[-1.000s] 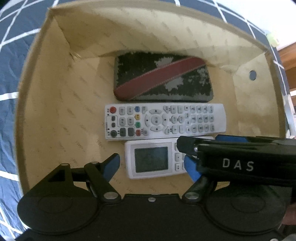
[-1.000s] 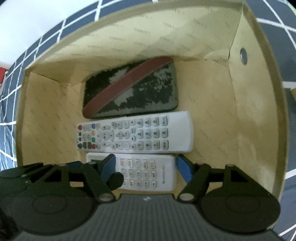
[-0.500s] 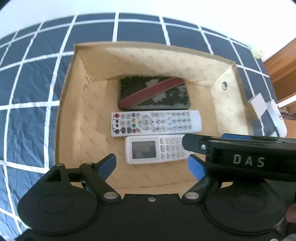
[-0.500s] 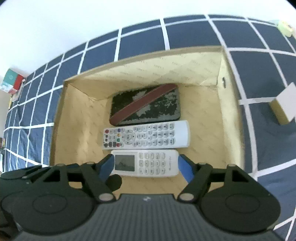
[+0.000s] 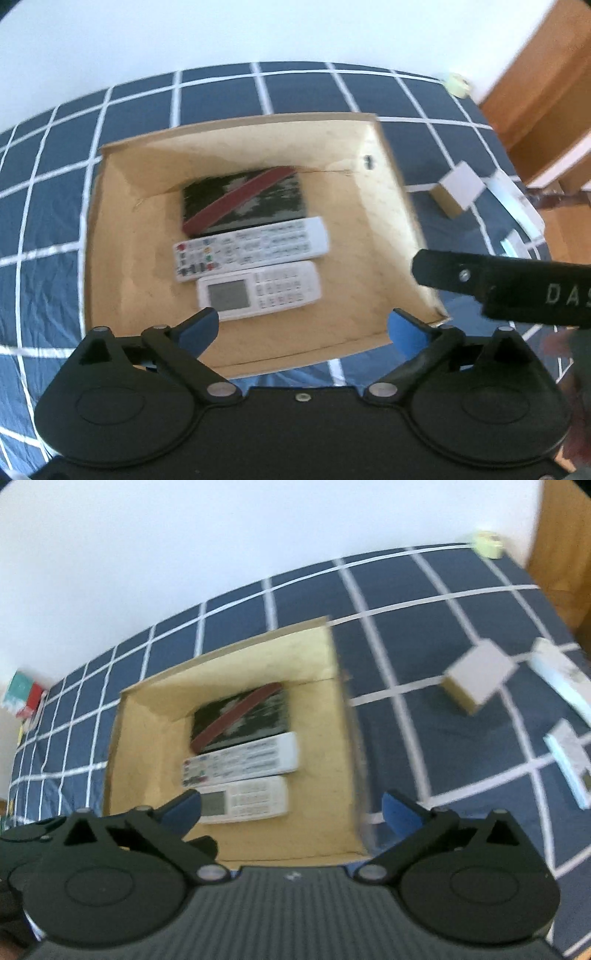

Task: Organize objects
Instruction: 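Move the right tool to the white keypad remote beside the power strip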

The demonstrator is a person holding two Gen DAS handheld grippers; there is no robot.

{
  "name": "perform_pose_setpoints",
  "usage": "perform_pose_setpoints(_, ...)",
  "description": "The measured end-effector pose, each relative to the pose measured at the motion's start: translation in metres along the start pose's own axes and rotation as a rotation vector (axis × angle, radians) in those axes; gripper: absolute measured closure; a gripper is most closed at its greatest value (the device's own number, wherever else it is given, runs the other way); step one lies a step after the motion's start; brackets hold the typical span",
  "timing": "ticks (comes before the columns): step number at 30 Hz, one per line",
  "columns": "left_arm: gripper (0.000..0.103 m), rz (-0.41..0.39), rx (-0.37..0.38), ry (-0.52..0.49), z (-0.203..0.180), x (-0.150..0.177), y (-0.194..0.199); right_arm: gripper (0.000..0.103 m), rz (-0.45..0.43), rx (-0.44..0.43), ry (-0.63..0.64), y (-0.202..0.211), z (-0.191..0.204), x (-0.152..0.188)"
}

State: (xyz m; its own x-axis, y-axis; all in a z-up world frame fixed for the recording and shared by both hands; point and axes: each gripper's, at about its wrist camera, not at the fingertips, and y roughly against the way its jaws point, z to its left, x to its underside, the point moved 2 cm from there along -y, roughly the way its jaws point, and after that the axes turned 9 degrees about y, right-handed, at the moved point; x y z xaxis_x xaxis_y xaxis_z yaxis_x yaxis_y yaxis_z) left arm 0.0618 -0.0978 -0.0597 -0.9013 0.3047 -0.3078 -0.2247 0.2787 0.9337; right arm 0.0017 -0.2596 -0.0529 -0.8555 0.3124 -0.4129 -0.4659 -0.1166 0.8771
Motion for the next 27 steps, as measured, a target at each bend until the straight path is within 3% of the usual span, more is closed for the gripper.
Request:
perform_pose_setpoints(14, 0.000, 0.010, 0.039, -0.235, -0.127, -0.011, -0.028, 0.000, -0.110, 0.156, -0.263, 0.052, -0.131, 0.024)
perform_pose_setpoints(27, 0.000, 0.088, 0.085, -0.538, -0.259, -0.028, -0.087, 0.000, -0.127, 0.221, -0.573, 0.053, -0.254, 0.049)
